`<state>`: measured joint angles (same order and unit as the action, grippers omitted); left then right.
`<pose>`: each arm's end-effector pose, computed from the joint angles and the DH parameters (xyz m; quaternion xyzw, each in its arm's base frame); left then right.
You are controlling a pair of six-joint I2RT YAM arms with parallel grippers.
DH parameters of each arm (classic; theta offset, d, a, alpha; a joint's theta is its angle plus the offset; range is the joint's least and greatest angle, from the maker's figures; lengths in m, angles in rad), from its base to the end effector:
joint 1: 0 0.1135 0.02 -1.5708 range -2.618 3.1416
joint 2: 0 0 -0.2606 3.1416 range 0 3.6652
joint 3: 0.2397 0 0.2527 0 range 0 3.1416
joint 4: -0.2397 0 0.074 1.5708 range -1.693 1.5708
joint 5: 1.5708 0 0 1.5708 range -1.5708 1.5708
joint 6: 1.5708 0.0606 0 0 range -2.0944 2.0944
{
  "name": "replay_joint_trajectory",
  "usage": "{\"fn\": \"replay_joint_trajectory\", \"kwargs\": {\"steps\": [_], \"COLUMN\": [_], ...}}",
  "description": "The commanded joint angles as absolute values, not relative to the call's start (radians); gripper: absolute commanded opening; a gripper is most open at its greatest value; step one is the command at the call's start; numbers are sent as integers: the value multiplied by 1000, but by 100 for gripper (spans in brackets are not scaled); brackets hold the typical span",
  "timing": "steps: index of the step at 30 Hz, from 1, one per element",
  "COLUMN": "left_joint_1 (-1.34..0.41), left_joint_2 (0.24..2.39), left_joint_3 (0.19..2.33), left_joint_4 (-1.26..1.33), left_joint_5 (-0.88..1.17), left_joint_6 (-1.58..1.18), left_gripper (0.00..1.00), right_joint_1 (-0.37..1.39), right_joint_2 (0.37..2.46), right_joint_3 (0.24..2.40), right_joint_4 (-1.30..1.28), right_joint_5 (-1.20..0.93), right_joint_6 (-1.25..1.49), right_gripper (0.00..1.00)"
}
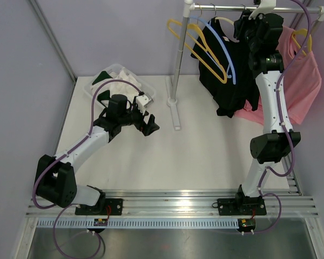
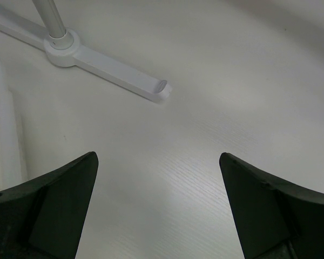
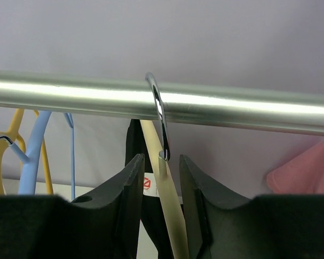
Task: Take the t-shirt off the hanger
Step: Grab a hanger with a tshirt on it with the right arm
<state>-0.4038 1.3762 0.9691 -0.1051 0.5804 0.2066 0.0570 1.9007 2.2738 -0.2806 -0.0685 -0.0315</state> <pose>0.2881 -0.1592 0.2660 0.3863 0.7454 -0.2934 0.4572 0.4441 0.0295 0.5178 -0.0551 0.6715 0.0325 0.7383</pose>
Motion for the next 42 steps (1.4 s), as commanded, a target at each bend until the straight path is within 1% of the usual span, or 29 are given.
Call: {"fn": "replay_joint_trajectory", "kwargs": {"steps": [1,8,17,21,23,24,29,34,42], "left_joint_1": [-408,-408,-408,-408,-408,-408,-408,-408,-408], "left_joint_2": [1374,1376,1377,1377,1378,1378,1379,1381,1388], "left_joint_3": [1011,1012,1014,1014,1014,1015,1015,1017,1028], "left_joint_4": [-81,-81,-84,-84,-84,-84,-86,-86,-92], "left_joint_5": [604,604,607,607,607,607,607,609,600], "left_joint_6": [218,218,218,219,219,221,219,218,216], "left_gripper": [99,99,99,99,99,99,99,99,99], "right_joint_1": [60,58,58,60,58,60,58,58,67], "right_joint_2": [1907,1917,1942,1957,1959,1959,1959,1945,1866], "right_joint_3": [2322,2336,2370,2393,2396,2396,2399,2437,2413], "right_joint_4": [-233,-238,-261,-275,-279,-278,-273,-296,-256], "right_joint_5": [-83,-86,-84,-90,-91,-87,-84,-83,-61], "right_joint_6": [-37,-34,-37,-35,-35,-35,-32,-17,51], "right_gripper": [39,33,31,16,13,13,0,0,0]}}
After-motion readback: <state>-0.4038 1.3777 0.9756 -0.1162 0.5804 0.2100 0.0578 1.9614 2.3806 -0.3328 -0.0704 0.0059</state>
